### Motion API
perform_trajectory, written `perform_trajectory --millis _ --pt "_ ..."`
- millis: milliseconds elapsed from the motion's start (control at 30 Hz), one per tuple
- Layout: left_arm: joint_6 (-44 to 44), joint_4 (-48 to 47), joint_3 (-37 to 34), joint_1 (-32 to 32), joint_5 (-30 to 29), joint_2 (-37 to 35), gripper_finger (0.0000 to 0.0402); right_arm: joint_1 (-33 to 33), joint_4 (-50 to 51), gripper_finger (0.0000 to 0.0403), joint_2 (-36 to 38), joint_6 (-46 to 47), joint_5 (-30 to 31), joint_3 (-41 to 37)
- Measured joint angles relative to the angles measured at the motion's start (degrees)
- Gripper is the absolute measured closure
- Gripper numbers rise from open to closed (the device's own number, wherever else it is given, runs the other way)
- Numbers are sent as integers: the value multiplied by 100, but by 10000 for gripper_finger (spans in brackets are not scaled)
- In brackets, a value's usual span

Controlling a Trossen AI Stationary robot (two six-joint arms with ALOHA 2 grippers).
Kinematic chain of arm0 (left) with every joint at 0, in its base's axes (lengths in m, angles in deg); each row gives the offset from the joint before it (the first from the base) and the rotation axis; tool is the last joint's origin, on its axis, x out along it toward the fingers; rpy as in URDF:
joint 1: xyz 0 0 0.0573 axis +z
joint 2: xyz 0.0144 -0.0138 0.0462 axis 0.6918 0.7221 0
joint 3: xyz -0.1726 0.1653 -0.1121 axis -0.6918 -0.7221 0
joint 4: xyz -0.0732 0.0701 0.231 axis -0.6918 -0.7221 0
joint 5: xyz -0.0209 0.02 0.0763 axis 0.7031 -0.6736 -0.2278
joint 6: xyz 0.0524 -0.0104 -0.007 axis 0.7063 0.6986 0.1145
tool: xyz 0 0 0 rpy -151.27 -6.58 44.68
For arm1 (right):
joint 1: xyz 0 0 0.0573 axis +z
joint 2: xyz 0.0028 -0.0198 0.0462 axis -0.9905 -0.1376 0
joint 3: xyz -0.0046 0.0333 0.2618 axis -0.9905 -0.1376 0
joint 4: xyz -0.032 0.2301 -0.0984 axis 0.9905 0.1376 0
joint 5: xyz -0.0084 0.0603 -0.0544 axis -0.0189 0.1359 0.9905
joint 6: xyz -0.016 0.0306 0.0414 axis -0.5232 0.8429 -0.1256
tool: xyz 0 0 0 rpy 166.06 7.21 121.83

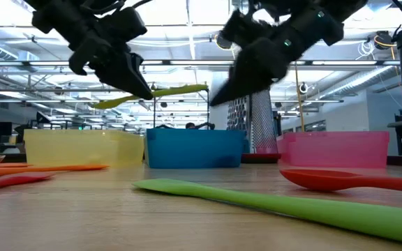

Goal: Pick & Place Kitchen Items
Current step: Put the green serving spoon into the blue bin

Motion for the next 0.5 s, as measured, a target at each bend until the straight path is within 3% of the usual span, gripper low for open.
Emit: perform_trajectory --millis 133,333,500 --pt "95 -9 0 62 -3 0 364 -7 -497 226 0 -538 664 0" --pt "99 38 0 40 1 0 353 -17 -1190 221 -49 -1003 539 4" --pt "-2 388 0 40 7 0 361 -125 -1257 220 -110 -1107 -186 1"
